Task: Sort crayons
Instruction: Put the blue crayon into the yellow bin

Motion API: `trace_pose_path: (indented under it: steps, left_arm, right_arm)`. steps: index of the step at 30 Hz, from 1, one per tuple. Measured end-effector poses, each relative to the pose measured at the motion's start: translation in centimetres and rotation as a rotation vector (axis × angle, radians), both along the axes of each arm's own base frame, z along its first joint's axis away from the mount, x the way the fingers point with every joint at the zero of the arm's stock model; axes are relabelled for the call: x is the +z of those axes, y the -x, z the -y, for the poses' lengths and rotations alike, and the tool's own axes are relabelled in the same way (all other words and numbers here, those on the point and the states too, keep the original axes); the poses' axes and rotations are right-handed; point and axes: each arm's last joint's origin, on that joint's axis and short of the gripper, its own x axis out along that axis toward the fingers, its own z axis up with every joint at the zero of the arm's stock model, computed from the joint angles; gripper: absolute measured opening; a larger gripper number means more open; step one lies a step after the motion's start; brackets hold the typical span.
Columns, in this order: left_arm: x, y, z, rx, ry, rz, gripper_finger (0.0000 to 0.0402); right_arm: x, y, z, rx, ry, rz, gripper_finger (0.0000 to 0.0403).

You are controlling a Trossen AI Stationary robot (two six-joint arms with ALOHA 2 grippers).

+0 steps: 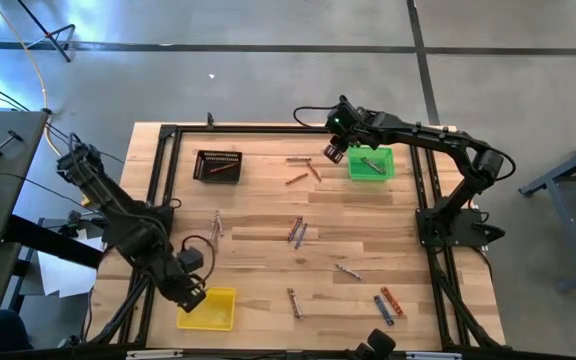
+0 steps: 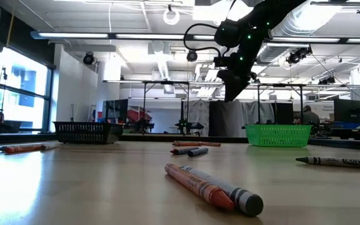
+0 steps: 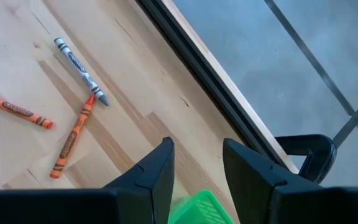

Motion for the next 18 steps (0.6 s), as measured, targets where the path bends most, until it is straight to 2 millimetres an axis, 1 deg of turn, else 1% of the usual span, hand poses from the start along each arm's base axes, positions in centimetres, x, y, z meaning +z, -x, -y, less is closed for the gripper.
trace_pose_path:
  steps: [5,10,14,18]
  left_arm:
    - [-1.1,-1.3,1.3,-0.009,0.012,0.019,0.0]
    - [-3.4,-2.8,2.9,-0.056,-0.024,0.017,0.0]
    - [-5.2,-3.3,3.4,-0.071,-0.086,-0.04,0.0001]
    - [-6.2,-3.5,3.6,-0.071,-0.122,-0.075,0.0014]
  right_arm:
    - [0.0,0.0,0.0,-0.015,-0.005,0.01,0.013]
    - [0.0,0.0,0.0,-0.015,-0.005,0.01,0.013]
    - [0.0,0.0,0.0,-0.014,-0.004,0.009,0.013]
    - [0.0,0.0,0.0,-0.013,-0.005,0.008,0.013]
